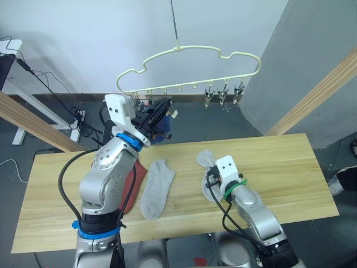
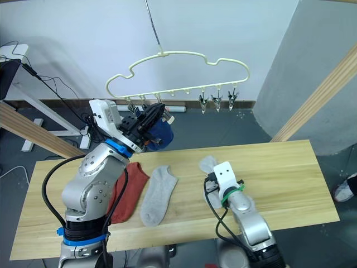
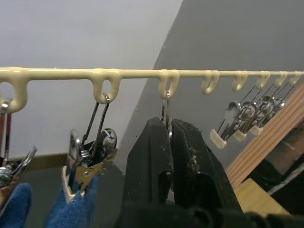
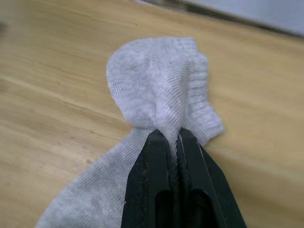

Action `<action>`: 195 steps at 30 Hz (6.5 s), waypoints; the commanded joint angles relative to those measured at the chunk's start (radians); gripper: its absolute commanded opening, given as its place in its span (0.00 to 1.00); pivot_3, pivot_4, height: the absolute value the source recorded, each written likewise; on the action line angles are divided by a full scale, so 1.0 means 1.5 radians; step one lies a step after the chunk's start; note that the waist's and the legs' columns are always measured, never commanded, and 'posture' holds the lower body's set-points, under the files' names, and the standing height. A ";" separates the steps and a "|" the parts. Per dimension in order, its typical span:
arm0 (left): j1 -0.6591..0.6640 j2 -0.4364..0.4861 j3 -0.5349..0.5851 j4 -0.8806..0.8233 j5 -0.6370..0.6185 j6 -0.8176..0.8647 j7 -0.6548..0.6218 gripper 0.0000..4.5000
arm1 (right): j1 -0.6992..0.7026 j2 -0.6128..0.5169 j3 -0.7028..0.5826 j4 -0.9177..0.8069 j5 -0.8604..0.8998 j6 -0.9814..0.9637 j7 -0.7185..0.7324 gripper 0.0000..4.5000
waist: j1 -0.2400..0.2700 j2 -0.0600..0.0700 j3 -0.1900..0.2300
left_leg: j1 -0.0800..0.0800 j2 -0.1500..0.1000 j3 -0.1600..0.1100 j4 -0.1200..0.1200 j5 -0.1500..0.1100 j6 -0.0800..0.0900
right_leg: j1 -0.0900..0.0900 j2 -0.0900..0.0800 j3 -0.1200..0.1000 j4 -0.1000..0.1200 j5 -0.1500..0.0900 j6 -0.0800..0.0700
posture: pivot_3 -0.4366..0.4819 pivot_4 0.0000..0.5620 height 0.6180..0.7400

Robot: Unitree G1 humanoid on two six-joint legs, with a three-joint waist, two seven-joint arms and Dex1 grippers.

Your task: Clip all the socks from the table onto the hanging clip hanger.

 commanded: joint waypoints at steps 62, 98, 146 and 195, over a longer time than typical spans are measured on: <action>-0.008 0.029 0.014 -0.033 -0.106 0.069 0.005 0.33 | -0.171 -0.007 0.000 -0.026 0.032 -0.247 0.168 0.00 | 0.000 0.000 0.000 | 0.000 0.000 -0.001 0.000 0.000 0.000 | 0.000 0.000 -0.001 0.001 0.002 -0.003 | 0.24 0.62 0.97; 0.179 0.310 0.027 -0.139 -0.088 -0.016 -0.290 0.69 | -0.128 -0.175 -0.143 -0.252 0.122 0.024 0.221 0.54 | 0.002 0.000 0.000 | 0.000 0.001 -0.001 0.000 0.000 0.000 | 0.000 0.000 -0.001 0.001 0.001 -0.002 | 0.26 0.58 0.97; 0.127 0.293 0.015 -0.109 -0.056 -0.074 -0.307 0.69 | -0.354 -0.004 -0.063 -0.186 0.105 0.152 0.064 0.54 | 0.001 0.000 0.000 | -0.001 0.001 -0.001 0.000 0.000 0.000 | -0.001 -0.002 -0.001 0.002 0.002 -0.003 | 0.28 0.53 0.97; 0.138 0.273 0.001 -0.112 -0.041 -0.074 -0.301 0.69 | -0.367 0.103 -0.132 -0.156 0.169 0.198 0.005 0.46 | 0.001 0.000 0.000 | 0.000 0.001 -0.001 0.000 0.000 0.000 | -0.001 -0.002 -0.001 0.002 0.002 -0.004 | 0.29 0.55 0.97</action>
